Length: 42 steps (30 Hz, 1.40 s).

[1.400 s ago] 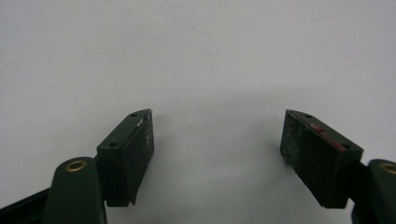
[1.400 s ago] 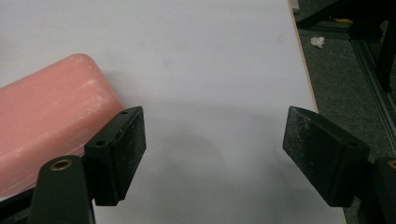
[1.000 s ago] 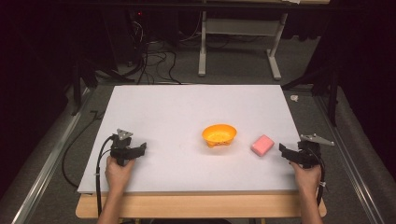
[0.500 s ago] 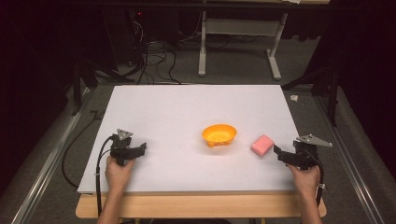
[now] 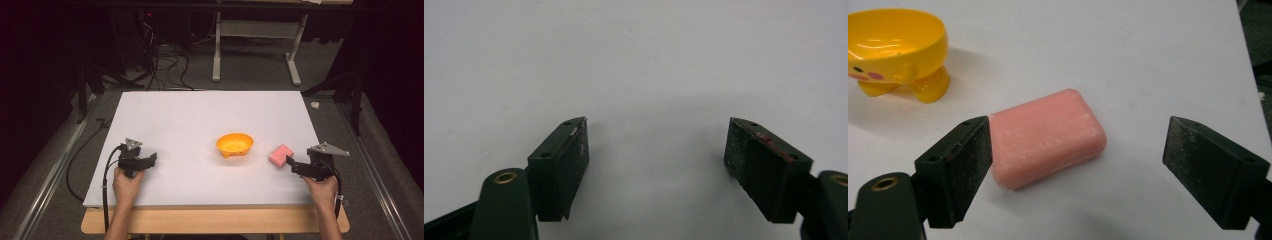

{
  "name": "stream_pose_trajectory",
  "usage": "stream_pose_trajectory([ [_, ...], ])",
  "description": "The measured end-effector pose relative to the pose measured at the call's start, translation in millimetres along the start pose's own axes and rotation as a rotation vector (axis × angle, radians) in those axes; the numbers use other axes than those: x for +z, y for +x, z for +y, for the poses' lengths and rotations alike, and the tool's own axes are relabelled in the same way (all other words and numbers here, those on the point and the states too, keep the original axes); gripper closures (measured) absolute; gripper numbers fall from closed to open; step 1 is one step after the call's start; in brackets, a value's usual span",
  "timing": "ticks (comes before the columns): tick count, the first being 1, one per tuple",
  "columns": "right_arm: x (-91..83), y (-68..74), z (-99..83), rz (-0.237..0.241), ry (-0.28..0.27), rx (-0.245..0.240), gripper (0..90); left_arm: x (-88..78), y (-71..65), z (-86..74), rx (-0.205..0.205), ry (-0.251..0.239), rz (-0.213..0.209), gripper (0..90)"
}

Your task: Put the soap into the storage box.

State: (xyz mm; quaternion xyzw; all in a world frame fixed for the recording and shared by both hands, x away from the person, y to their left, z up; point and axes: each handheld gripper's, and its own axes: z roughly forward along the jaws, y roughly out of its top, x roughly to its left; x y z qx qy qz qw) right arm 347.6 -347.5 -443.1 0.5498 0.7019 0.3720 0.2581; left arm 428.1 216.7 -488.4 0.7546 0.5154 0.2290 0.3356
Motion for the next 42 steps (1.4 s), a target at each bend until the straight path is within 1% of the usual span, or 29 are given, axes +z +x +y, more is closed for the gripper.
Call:
stream_pose_trajectory([
  [2,3.0,3.5,1.8,0.016,0.006,-0.011,12.4,0.0,0.0,0.0,0.001,0.0,0.0,26.3],
  [7,7.6,7.8,4.7,0.03,0.015,-0.022,12.2,0.0,-0.1,0.0,0.0,0.0,0.0,26.3],
  [11,11.2,11.0,7.3,0.041,0.012,-0.047,12.1,-0.1,-0.1,0.0,0.001,0.0,0.0,26.3],
  [15,14.0,13.4,9.3,0.049,0.011,-0.056,12.0,0.0,0.0,0.0,0.0,0.0,0.0,26.3],
  [18,15.4,13.7,10.0,0.049,0.012,-0.056,12.0,0.0,0.0,0.0,0.0,0.0,0.0,26.3],
  [19,17.8,13.4,10.3,0.048,0.016,-0.063,12.0,0.0,0.0,0.0,0.0,0.0,0.0,26.3],
  [22,19.8,13.5,9.9,0.05,0.026,-0.061,11.9,0.0,0.0,0.0,0.001,0.0,0.0,26.3],
  [25,24.4,14.5,10.3,0.051,0.03,-0.074,11.9,0.0,0.0,0.0,0.0,0.0,0.0,26.3],
  [29,30.1,14.3,12.1,0.053,0.047,-0.082,11.8,0.0,0.0,0.0,0.001,0.0,0.0,26.3],
  [33,34.0,15.4,14.5,0.053,0.046,-0.09,11.8,0.0,0.0,0.0,0.0,0.0,0.0,26.3],
  [38,38.6,17.2,15.8,0.055,0.062,-0.096,11.8,0.0,0.0,0.0,0.0,0.0,0.001,26.2],
  [39,39.8,17.8,16.2,0.052,0.063,-0.103,11.8,0.0,0.0,0.0,0.0,0.0,0.002,26.0],
  [40,41.7,18.8,17.1,0.049,0.059,-0.12,11.7,0.0,0.0,0.0,-0.001,0.0,0.002,25.9],
  [41,42.1,19.6,17.5,0.05,0.063,-0.113,11.7,0.0,0.0,0.0,-0.001,0.0,0.002,25.9],
  [42,43.4,19.8,17.9,0.05,0.065,-0.115,11.7,0.0,0.0,0.0,-0.001,0.0,0.002,25.9],
])
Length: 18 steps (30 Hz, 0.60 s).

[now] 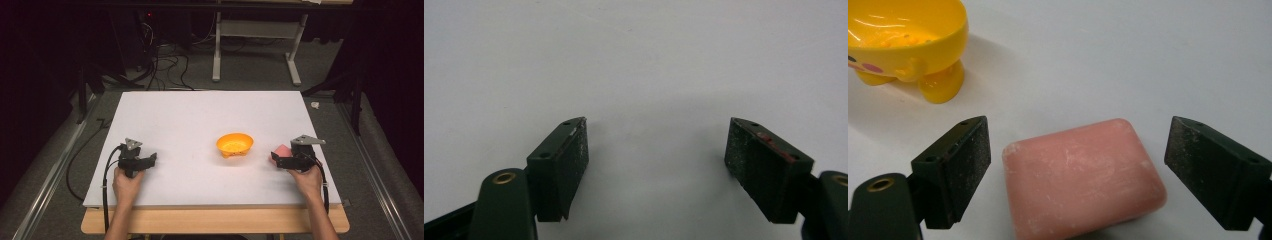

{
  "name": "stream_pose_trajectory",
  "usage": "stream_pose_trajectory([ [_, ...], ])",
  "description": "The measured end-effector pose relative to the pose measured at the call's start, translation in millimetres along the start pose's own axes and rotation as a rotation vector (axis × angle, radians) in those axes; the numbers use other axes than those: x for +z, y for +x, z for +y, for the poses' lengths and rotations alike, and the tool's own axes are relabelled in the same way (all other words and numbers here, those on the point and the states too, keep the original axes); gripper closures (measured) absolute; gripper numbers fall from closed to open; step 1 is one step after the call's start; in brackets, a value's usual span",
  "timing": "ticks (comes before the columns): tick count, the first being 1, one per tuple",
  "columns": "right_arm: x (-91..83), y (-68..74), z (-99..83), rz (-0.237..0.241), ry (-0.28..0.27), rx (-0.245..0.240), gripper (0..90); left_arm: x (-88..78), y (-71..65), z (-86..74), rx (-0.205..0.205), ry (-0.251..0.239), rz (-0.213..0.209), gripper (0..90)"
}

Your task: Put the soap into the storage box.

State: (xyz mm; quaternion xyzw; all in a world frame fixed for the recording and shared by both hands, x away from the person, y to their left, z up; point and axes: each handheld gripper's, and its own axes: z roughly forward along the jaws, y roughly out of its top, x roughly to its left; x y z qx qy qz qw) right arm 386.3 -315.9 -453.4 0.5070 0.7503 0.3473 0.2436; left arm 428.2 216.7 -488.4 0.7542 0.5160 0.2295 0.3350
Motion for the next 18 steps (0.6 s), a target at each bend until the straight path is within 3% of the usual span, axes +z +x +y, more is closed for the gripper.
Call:
stream_pose_trajectory([
  [18,18.4,-3.0,-1.7,0.015,0.066,-0.014,11.5,0.1,0.1,0.0,0.0,0.0,-0.001,25.9],
])
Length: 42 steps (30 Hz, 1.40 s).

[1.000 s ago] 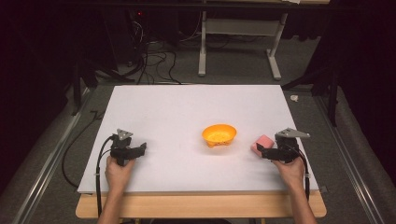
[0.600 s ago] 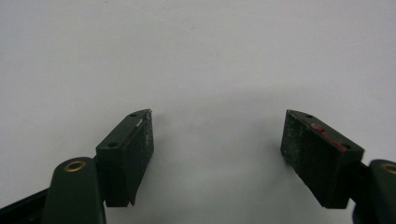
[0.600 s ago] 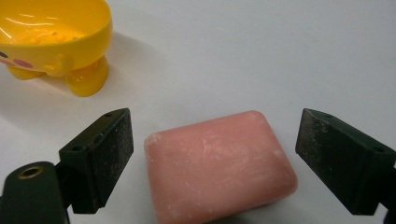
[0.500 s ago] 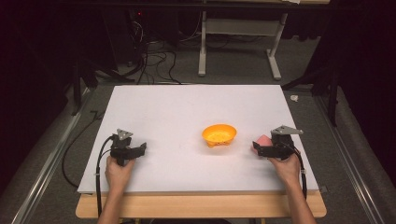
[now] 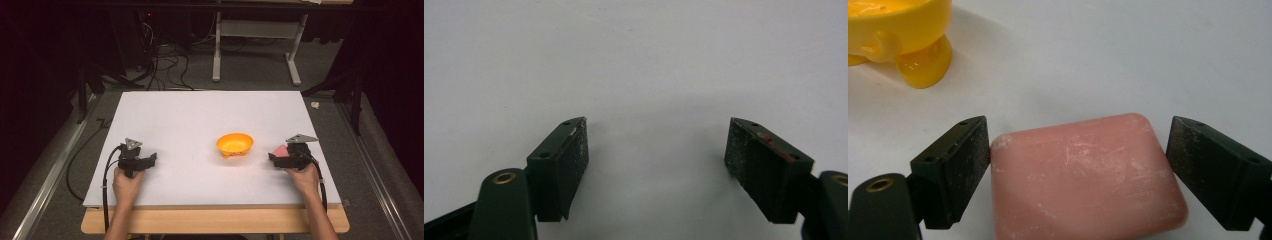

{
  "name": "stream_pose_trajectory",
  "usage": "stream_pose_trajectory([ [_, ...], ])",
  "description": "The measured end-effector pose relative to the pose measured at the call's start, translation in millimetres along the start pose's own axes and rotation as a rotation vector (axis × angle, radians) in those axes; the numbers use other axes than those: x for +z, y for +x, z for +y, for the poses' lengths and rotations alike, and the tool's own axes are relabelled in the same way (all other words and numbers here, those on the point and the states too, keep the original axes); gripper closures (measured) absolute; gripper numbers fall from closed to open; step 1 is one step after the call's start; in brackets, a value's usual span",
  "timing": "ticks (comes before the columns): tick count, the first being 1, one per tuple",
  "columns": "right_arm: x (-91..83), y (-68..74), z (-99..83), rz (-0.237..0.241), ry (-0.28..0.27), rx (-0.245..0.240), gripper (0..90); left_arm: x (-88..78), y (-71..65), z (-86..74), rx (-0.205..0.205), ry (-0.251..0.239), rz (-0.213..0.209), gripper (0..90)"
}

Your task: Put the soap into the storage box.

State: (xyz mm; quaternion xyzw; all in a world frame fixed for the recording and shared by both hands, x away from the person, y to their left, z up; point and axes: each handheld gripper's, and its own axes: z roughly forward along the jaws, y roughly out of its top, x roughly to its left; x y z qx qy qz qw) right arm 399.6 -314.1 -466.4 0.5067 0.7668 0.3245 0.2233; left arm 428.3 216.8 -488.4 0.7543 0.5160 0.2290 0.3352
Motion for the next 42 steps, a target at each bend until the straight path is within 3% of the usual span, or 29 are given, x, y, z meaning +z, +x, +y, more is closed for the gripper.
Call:
stream_pose_trajectory([
  [19,7.0,1.6,-3.3,-0.019,0.061,-0.005,13.1,0.0,0.0,-0.1,0.0,0.0,0.0,25.9],
  [33,5.5,4.3,-3.4,-0.018,0.064,0.006,13.6,0.1,0.0,-0.1,-0.001,-0.002,0.0,25.9],
  [42,0.9,5.3,-1.9,-0.009,0.036,0.029,13.6,0.1,0.1,-0.1,-0.001,-0.002,0.0,25.9],
])
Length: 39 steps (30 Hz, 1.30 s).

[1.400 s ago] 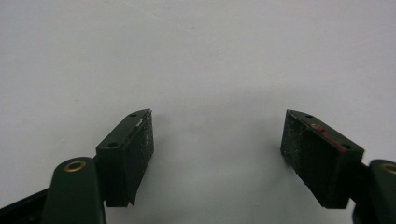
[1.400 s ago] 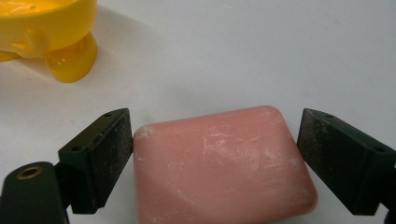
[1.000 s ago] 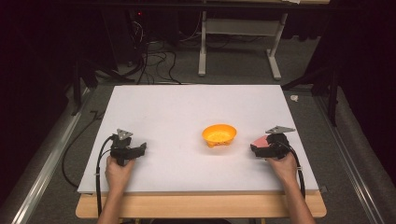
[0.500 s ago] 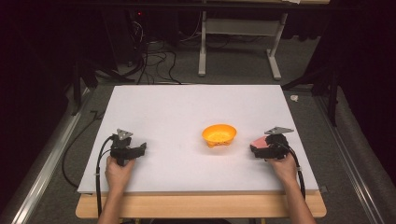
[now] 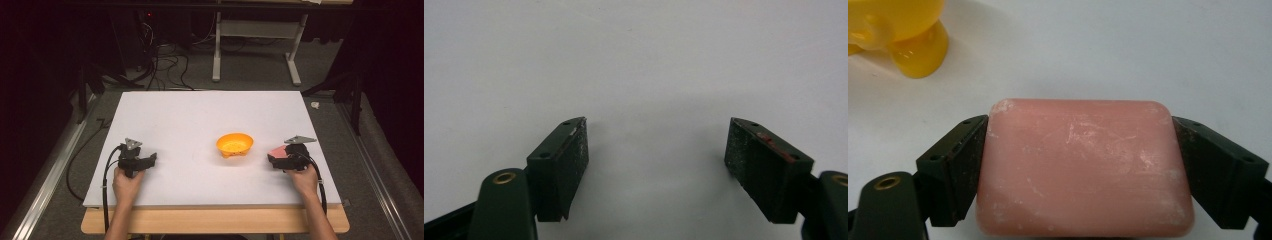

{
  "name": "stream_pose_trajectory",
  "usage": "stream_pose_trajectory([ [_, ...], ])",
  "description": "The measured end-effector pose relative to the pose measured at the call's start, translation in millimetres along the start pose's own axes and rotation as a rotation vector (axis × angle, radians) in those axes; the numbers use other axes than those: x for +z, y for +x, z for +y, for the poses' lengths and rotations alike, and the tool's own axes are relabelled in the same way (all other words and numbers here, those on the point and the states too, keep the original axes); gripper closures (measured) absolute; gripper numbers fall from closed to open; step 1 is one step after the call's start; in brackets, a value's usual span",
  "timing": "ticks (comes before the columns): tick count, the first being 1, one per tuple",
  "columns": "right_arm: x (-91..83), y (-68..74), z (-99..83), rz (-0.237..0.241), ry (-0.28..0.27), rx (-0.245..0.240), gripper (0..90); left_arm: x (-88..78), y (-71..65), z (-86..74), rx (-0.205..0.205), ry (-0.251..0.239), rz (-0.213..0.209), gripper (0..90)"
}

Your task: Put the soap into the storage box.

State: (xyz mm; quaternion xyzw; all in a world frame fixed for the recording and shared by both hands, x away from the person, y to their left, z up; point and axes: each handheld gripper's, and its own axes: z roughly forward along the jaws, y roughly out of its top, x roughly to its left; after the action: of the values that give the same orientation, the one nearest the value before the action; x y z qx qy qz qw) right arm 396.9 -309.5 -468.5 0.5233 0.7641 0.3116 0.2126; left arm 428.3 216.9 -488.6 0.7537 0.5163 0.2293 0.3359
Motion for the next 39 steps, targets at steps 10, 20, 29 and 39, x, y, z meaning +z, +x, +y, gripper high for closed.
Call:
stream_pose_trajectory([
  [10,-9.7,5.3,3.1,0.012,-0.032,0.005,13.6,0.0,0.0,0.0,0.0,0.0,0.0,25.9],
  [20,-17.1,9.2,4.0,0.028,-0.054,0.017,13.6,0.0,0.0,0.0,0.0,0.0,0.0,25.9],
  [29,-24.7,15.2,7.3,0.034,-0.057,0.018,13.6,0.0,0.0,0.0,0.0,0.0,0.0,25.9],
  [39,-35.6,24.0,13.7,0.056,-0.079,0.013,13.6,0.0,0.1,0.1,-0.001,0.001,0.0,25.9],
])
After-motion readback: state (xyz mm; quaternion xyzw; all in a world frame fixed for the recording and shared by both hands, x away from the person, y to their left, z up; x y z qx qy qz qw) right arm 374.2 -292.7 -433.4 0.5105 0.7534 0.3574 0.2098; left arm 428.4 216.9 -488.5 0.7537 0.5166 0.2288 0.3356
